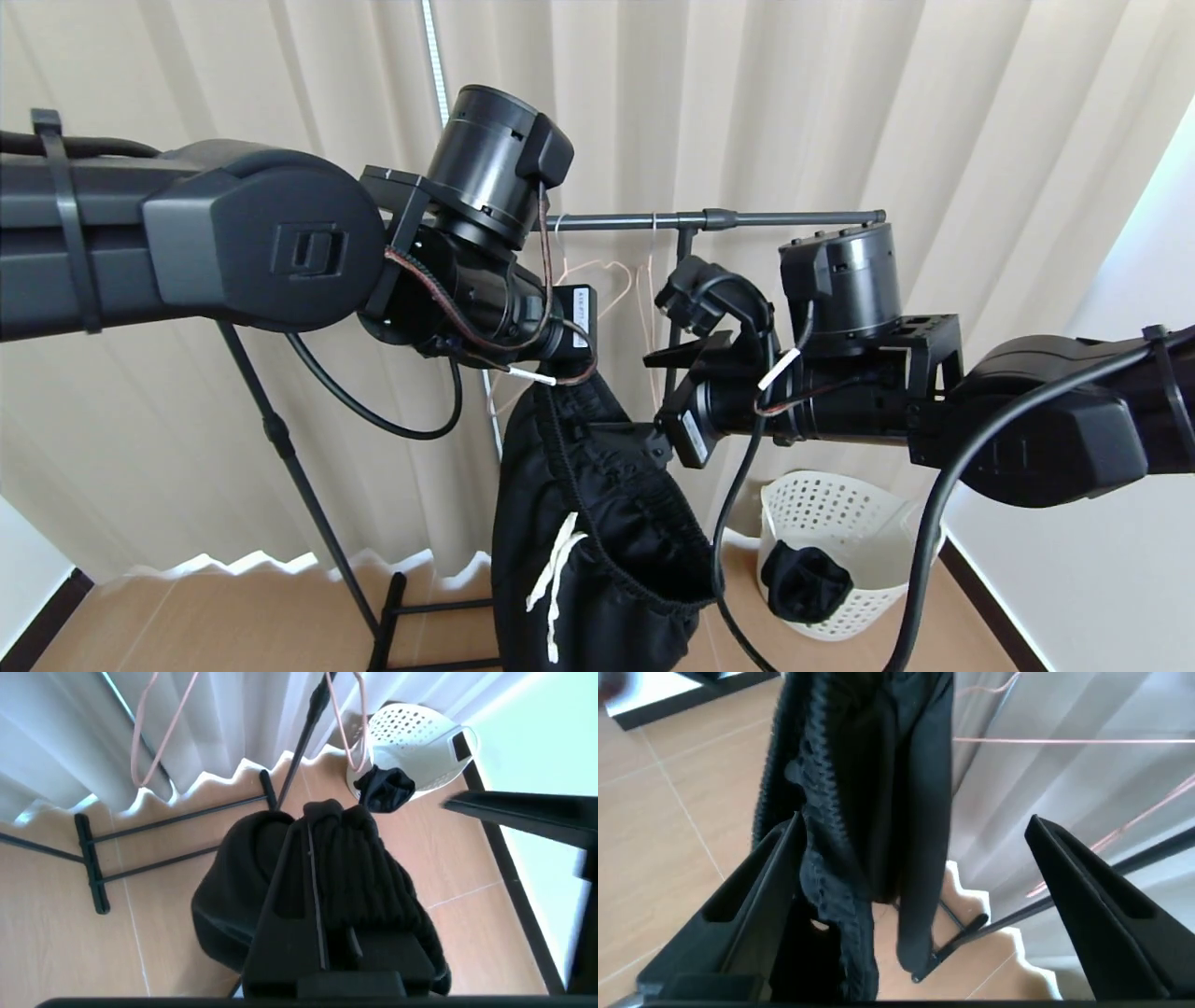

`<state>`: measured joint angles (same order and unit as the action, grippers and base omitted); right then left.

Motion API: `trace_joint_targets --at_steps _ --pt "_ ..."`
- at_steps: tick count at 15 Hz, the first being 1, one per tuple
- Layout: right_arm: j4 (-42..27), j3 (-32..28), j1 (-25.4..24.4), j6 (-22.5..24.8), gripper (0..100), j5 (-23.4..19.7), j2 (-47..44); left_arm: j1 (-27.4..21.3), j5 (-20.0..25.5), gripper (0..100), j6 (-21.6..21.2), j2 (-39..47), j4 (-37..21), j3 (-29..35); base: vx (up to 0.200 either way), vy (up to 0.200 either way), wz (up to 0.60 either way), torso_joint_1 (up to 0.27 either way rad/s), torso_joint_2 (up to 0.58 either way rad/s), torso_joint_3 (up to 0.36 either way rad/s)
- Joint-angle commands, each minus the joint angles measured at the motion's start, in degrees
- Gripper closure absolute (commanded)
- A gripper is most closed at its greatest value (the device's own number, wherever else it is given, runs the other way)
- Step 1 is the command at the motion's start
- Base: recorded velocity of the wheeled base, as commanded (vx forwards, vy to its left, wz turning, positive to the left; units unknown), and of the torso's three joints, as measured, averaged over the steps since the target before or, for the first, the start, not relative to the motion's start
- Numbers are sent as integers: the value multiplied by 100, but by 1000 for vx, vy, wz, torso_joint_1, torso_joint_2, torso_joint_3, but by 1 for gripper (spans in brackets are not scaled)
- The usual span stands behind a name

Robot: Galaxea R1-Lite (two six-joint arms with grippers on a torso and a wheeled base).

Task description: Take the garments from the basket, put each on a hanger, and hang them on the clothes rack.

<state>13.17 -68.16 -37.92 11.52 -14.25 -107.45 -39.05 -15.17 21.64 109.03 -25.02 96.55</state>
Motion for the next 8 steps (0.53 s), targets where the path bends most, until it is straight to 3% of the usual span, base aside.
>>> trace_joint_targets --at_steps 1,8 --pt "19 127 22 8 0 -69 -198 -15 -4 100 -19 -40 -56 -5 0 0 0 0 0 0" --pt "301 830 453 26 0 -69 -400 -112 -4 100 -116 -251 -109 -242 0 0 0 0 0 0"
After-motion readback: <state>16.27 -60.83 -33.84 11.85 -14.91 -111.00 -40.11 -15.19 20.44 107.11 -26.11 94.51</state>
